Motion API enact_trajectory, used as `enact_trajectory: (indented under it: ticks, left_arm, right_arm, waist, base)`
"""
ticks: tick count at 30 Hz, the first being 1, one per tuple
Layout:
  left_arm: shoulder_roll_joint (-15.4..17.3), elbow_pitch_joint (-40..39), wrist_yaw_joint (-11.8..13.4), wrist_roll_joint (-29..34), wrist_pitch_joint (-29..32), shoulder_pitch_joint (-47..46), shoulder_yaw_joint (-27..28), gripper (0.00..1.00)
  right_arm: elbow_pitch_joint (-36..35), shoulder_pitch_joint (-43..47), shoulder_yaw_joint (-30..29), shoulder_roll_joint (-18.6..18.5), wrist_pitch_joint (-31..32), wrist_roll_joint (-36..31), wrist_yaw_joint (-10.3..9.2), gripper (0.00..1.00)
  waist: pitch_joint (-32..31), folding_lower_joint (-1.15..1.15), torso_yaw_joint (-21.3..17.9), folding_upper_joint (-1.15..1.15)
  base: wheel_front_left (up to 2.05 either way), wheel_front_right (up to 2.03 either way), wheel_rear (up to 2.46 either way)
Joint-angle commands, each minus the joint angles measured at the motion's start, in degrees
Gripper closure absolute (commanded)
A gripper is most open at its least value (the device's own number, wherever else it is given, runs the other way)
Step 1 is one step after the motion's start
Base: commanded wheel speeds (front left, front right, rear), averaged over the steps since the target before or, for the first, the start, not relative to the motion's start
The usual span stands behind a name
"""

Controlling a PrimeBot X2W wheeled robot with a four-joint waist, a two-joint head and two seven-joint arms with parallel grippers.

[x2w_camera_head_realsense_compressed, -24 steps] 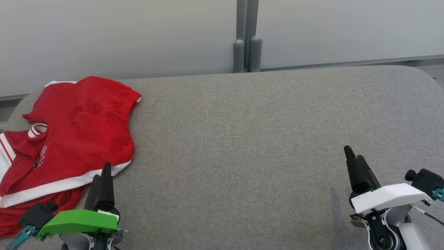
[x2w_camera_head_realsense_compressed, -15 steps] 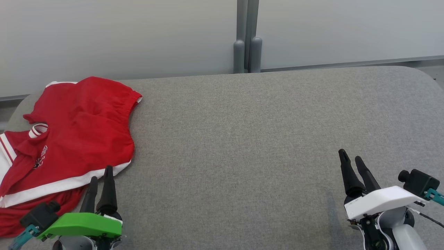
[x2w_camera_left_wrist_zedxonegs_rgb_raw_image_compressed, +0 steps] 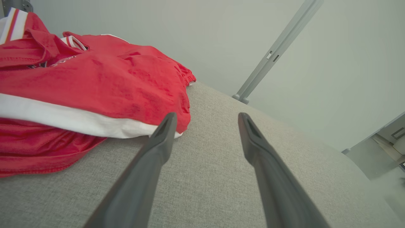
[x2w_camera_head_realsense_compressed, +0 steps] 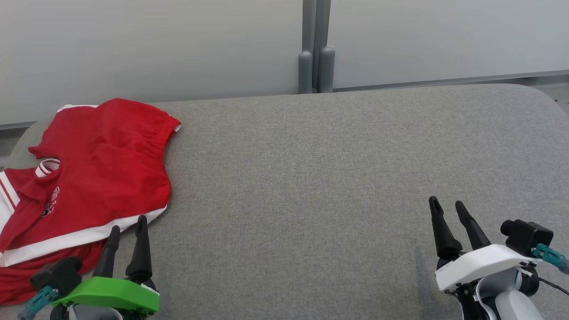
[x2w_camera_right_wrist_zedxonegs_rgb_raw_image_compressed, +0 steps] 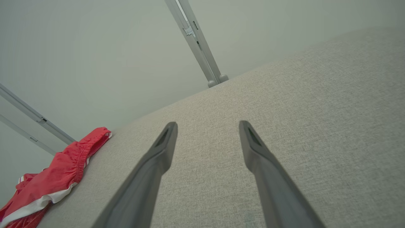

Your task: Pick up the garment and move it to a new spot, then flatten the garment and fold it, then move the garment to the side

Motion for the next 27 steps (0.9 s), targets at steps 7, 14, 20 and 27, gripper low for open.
enact_trajectory:
  ticks: [7, 14, 20, 27]
  left_arm:
    - [1.13, -0.64, -0.34, 6.11, -1.34, 0.87, -0.22, 0.0]
    - [1.6, -0.37, -0.32, 10.22, -2.38, 1.48, -0.14, 0.0]
    - [1.85, 0.11, -0.35, 12.88, -3.03, 1.97, -0.04, 0.0]
    - [2.57, 1.6, -0.38, 13.83, -3.89, 1.98, -1.57, 0.0]
  right_arm:
    - [0.27, 0.07, 0.72, -0.76, -1.76, -5.51, 0.14, 0.0]
    - [0.41, 0.53, 1.15, -0.65, -2.9, -9.85, 0.14, 0.0]
    - [0.15, 1.01, 1.23, -0.48, -3.74, -12.51, 0.15, 0.0]
    - [-0.17, 1.38, 1.0, -0.09, -4.77, -15.36, 0.15, 0.0]
  waist:
    - [-0.07, 0.0, -0.21, 0.36]
    - [-0.21, 0.0, -0.24, 0.4]
    - [-0.38, 0.0, -0.24, 0.43]
    - [-0.36, 0.0, -0.28, 0.46]
  base:
    - [0.0, 0.0, 0.0]
    - [0.0, 0.0, 0.0]
    - [0.0, 0.0, 0.0]
    - [0.0, 0.0, 0.0]
